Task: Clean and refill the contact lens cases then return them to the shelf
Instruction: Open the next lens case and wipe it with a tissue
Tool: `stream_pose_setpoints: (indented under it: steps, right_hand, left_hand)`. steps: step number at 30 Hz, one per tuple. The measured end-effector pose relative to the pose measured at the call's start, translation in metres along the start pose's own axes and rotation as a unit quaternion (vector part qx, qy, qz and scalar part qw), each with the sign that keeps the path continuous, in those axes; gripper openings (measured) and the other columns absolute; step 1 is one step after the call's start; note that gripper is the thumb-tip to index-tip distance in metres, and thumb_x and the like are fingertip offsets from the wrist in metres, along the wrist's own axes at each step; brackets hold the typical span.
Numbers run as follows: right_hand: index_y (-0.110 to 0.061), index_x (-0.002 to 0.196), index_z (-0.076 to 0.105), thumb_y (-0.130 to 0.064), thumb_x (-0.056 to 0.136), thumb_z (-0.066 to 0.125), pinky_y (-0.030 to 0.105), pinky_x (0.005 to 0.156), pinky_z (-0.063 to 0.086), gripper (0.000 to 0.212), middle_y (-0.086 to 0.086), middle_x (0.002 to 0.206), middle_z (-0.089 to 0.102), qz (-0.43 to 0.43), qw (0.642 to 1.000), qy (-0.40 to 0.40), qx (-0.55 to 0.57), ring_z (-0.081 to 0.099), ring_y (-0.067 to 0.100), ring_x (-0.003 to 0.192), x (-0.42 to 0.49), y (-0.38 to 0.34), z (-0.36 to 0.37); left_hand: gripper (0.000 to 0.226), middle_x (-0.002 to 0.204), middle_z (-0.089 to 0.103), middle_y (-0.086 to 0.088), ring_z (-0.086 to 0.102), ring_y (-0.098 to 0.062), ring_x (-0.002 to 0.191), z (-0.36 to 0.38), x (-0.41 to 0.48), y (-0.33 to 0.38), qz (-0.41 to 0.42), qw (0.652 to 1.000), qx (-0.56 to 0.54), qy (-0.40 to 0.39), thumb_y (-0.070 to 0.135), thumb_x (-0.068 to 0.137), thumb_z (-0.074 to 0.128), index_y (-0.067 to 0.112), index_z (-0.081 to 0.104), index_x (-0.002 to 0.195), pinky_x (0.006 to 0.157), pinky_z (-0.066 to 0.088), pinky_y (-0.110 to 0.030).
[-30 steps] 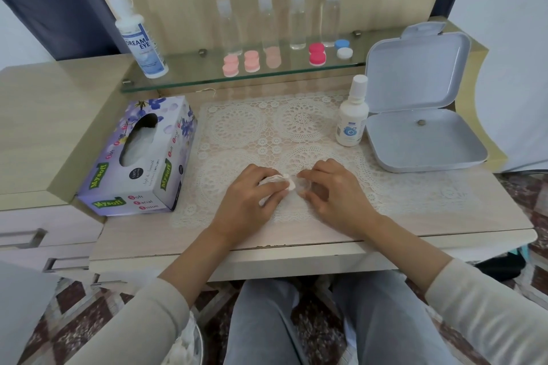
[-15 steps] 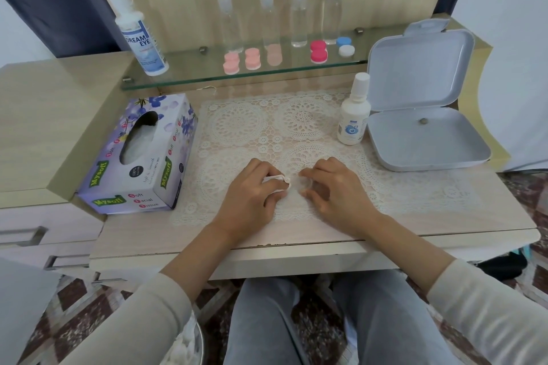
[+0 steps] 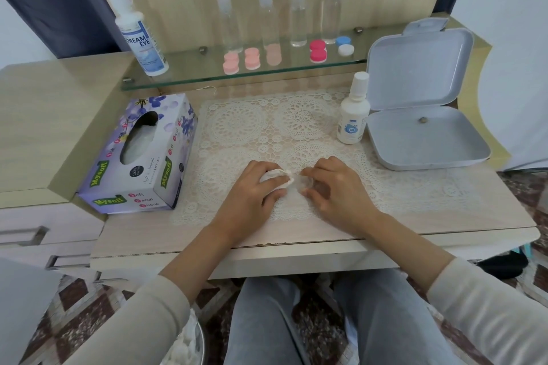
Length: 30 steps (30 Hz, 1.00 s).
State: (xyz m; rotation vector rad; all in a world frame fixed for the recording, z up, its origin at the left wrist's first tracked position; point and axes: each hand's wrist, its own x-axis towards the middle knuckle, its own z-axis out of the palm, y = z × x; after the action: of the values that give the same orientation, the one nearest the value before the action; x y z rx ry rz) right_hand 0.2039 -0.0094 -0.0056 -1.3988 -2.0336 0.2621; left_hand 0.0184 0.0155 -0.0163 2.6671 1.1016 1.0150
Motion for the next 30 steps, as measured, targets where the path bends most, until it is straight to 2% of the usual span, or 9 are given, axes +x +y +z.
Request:
stream_pose_setpoints:
  steps: [4,8,12,16,19,24,27,30]
  right_hand:
    - [-0.006,0.093,0.069,-0.018,0.072,0.065,0.026,0.065,0.033,0.024,0.003,0.075,0.059,-0.004,1.0,-0.002,-0.004,0.051,0.022,0.07,-0.001,0.0,0.0]
    - [-0.006,0.096,0.068,-0.018,0.072,0.064,0.026,0.067,0.033,0.027,0.002,0.078,0.059,-0.005,1.0,0.0,-0.003,0.051,0.022,0.072,0.0,0.0,0.0]
    - [-0.006,0.097,0.068,-0.018,0.072,0.064,0.026,0.066,0.034,0.028,0.002,0.08,0.059,-0.008,1.0,-0.001,0.001,0.051,0.022,0.073,0.0,-0.001,0.0]
    - [-0.006,0.098,0.068,-0.014,0.073,0.067,0.027,0.067,0.034,0.027,0.003,0.081,0.059,-0.003,1.0,0.0,0.006,0.052,0.022,0.074,0.0,0.0,0.0]
    - [-0.006,0.1,0.068,-0.012,0.073,0.07,0.027,0.069,0.033,0.027,0.005,0.084,0.059,0.009,1.0,-0.004,0.011,0.052,0.022,0.077,-0.001,0.001,0.0]
    - [-0.007,0.102,0.068,-0.014,0.075,0.07,0.024,0.073,0.034,0.028,0.005,0.092,0.056,0.022,1.0,-0.012,0.016,0.048,0.016,0.085,-0.001,0.003,0.002]
    - [-0.005,0.108,0.066,-0.013,0.077,0.07,0.025,0.077,0.033,0.032,0.006,0.094,0.06,0.033,0.999,-0.008,0.012,0.051,0.021,0.089,-0.001,0.002,0.001]
    - [-0.007,0.107,0.065,-0.016,0.077,0.071,0.024,0.08,0.032,0.032,0.005,0.096,0.063,0.037,0.999,-0.001,0.015,0.051,0.021,0.093,-0.001,0.0,0.0]
  left_hand:
    - [0.018,0.09,0.061,-0.012,0.049,-0.018,0.087,0.002,0.002,-0.001,0.0,1.0,-0.001,0.01,0.013,0.083,0.056,0.003,0.069,0.091,0.075,0.042,-0.023]
    - [0.015,0.083,0.059,-0.011,0.048,-0.018,0.081,0.001,0.001,-0.001,0.007,1.0,-0.003,0.013,0.011,0.081,0.056,0.002,0.068,0.086,0.07,0.04,-0.022]
    - [0.017,0.082,0.057,-0.011,0.046,-0.017,0.079,0.001,0.0,0.0,0.003,1.0,0.002,0.006,0.011,0.082,0.054,0.001,0.067,0.086,0.071,0.039,-0.02]
    - [0.016,0.086,0.058,-0.011,0.049,-0.016,0.082,0.001,0.0,0.001,-0.009,1.0,-0.013,0.008,0.013,0.082,0.056,0.002,0.067,0.086,0.073,0.043,-0.024]
    - [0.013,0.089,0.059,-0.009,0.052,-0.014,0.084,-0.002,0.001,0.002,-0.016,0.999,-0.033,0.023,0.013,0.081,0.059,0.005,0.067,0.087,0.076,0.043,-0.018]
    - [0.017,0.086,0.059,-0.01,0.053,-0.007,0.079,-0.012,0.008,0.003,-0.1,0.986,-0.079,0.107,0.015,0.078,0.064,0.001,0.07,0.084,0.073,0.042,-0.009]
    - [0.022,0.081,0.064,0.001,0.057,0.001,0.075,-0.021,0.009,0.004,-0.143,0.975,-0.101,0.135,0.025,0.078,0.067,0.004,0.069,0.085,0.069,0.042,-0.007]
    - [0.014,0.079,0.063,0.015,0.06,0.006,0.076,-0.028,0.011,0.009,-0.224,0.947,-0.173,0.152,0.026,0.076,0.069,0.015,0.064,0.085,0.072,0.045,-0.009]
